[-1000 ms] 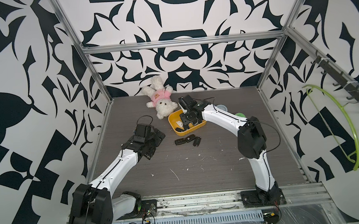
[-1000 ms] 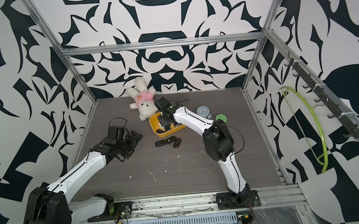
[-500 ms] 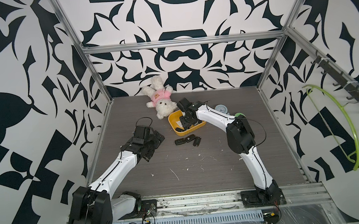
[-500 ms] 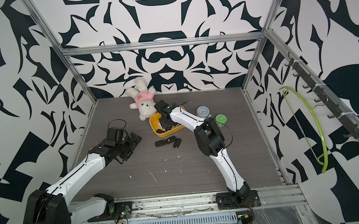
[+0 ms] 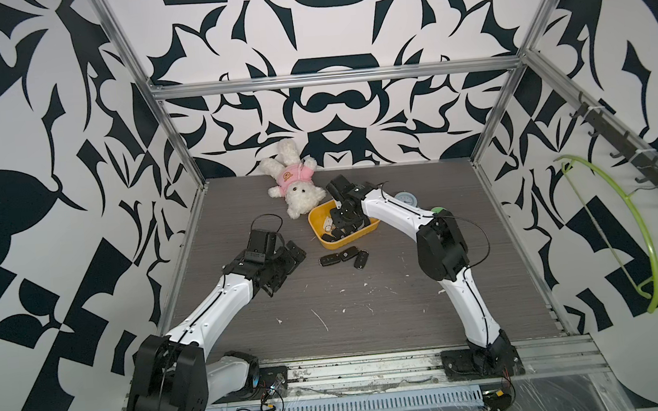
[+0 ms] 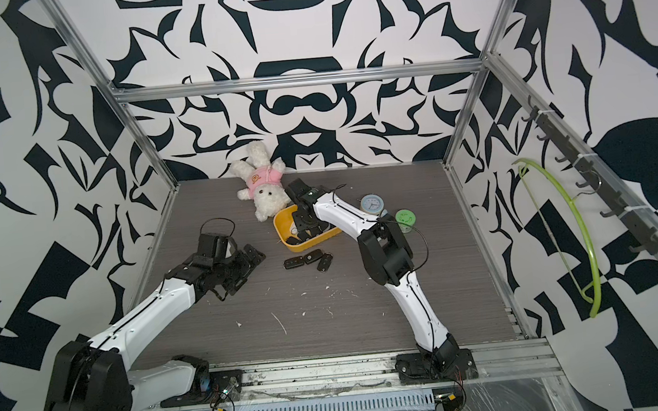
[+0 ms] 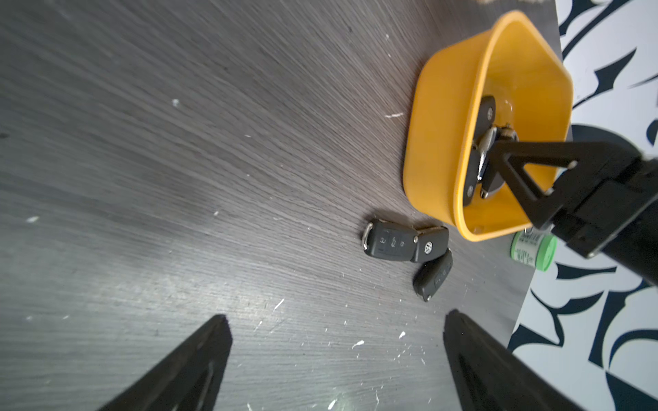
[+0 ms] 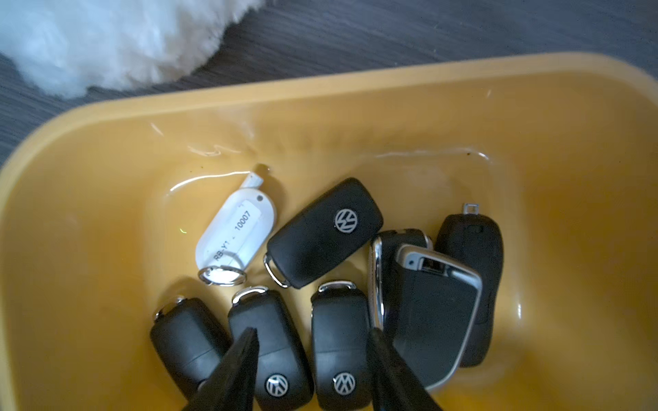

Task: Place the car key into the storage box
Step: Place the car key in the storage box, then pick up the car key from the center of the board.

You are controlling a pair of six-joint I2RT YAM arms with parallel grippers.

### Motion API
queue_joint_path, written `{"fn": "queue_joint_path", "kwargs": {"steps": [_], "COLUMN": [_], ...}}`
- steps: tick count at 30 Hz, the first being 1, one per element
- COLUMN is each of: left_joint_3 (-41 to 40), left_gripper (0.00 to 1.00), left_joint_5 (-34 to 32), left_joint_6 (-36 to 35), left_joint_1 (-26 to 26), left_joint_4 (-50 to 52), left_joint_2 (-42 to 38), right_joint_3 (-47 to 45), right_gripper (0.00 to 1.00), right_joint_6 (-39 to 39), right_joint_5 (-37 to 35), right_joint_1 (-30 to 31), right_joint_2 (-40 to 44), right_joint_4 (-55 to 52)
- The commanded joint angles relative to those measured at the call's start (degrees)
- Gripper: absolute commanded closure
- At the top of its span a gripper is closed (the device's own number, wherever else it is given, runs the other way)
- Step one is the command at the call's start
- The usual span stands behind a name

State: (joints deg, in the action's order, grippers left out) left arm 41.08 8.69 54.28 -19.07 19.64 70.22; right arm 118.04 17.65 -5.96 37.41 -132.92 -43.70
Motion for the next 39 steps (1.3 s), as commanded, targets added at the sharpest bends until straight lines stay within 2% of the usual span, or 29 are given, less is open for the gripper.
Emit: {"fn": "queue_joint_path", "kwargs": {"steps": [1,5,6,9,11,16,20,24,29,39], "left_joint_3": [3.8,6.4,7.2,11.2,14.2,19.6,23.4,26.8,30.0,32.1], "left_gripper": [0.00,0.00,0.00,0.01,0.01,0.01,0.01,0.01,0.01,0.01], "left_joint_5": [2.1,4.2,4.1,0.1,-2.8,-3.7,-4.4,-7.3,-10.4,-14.0], "left_joint_6": [-9.4,-15.3,-16.5,-21.0,-23.9,-30.0,-33.0,-37.0,-42.5,-46.7], "left_joint_1": [0.2,-1.6,-2.8,-8.5,-12.4,-18.7,-20.4,-20.5,-20.5,-20.5], "left_joint_4": [3.3,4.3,4.4,6.9,8.3,8.9,9.7,11.5,11.7,9.8], "left_joint_2": [1.4,5.0,5.8,9.3,12.2,18.5,23.2,27.6,32.9,38.1], "right_joint_3": [-1.0,-12.2,-14.8,-24.4,-29.8,-43.5,-54.8,-62.3,-64.2,-63.0], "right_gripper": [0.47,0.34,0.28,0.01,0.00,0.00,0.00,0.00,0.00,0.00], "right_joint_6": [0.4,2.3,2.9,5.6,7.4,11.8,17.2,21.7,22.6,21.8], "right_joint_5": [0.9,1.8,2.1,4.7,5.9,7.4,7.3,6.6,4.3,3.9], "right_joint_1": [-0.2,-0.2,-0.2,-0.4,-0.5,-0.4,-0.4,-0.4,-0.4,-0.4], "right_joint_2": [9.9,20.2,22.3,29.7,34.3,45.0,53.9,60.5,63.2,61.7], "right_joint_4": [1.6,6.8,7.9,11.2,11.9,12.3,13.1,14.4,14.8,16.0]}}
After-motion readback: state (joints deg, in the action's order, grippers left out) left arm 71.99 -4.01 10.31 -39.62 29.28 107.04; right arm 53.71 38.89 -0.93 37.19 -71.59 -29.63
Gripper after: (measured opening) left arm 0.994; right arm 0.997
